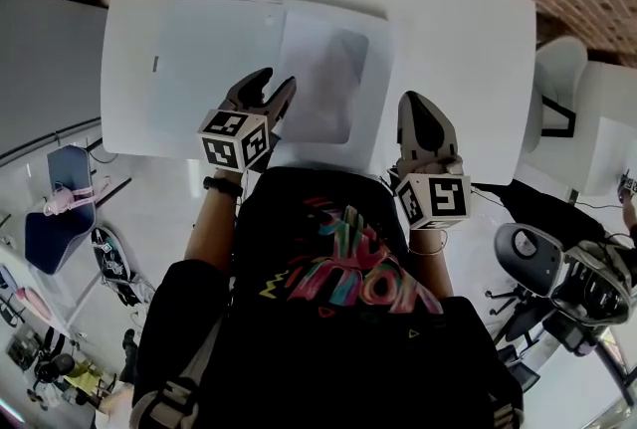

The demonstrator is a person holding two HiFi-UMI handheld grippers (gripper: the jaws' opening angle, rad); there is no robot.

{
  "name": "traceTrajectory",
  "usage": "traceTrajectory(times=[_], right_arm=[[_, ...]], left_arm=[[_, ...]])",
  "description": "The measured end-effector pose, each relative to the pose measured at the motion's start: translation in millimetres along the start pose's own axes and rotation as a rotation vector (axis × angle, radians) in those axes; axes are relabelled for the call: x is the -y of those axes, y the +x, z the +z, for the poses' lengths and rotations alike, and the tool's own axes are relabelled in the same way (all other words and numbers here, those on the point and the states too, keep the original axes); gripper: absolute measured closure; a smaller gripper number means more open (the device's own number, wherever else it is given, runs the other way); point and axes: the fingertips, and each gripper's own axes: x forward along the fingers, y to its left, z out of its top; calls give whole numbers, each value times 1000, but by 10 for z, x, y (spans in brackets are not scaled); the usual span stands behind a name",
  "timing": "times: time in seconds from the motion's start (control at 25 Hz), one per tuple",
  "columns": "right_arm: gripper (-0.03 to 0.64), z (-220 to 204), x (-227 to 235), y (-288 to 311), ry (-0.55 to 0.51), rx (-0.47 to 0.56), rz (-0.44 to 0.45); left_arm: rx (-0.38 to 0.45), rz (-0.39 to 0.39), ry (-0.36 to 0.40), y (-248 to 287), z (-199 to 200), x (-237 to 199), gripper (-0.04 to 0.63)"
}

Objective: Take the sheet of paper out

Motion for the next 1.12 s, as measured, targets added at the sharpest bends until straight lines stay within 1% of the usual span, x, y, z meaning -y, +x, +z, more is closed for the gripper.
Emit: traceTrajectory(times=[0.2, 0.4, 0.56, 0.68, 0.92, 1.12], right_arm=[[600, -123, 8, 7, 9, -14, 6], [598, -98, 0, 32, 25, -10, 2], [600, -122, 14, 47, 34, -23, -3], [598, -78, 9, 86, 48, -11, -10], [598, -154, 43, 79, 25, -54, 6], [598, -91, 63, 80, 35, -48, 7]], left_arm=[[-58, -6, -23, 158, -155, -105, 390], [-107, -20, -56, 281, -247, -208, 384], [-128, -22, -79, 371, -261, -293, 380], [-138, -32, -100, 433, -270, -330, 379], [-182, -78, -154, 533, -296, -303, 379], [-219, -116, -181, 590, -272, -224, 379]])
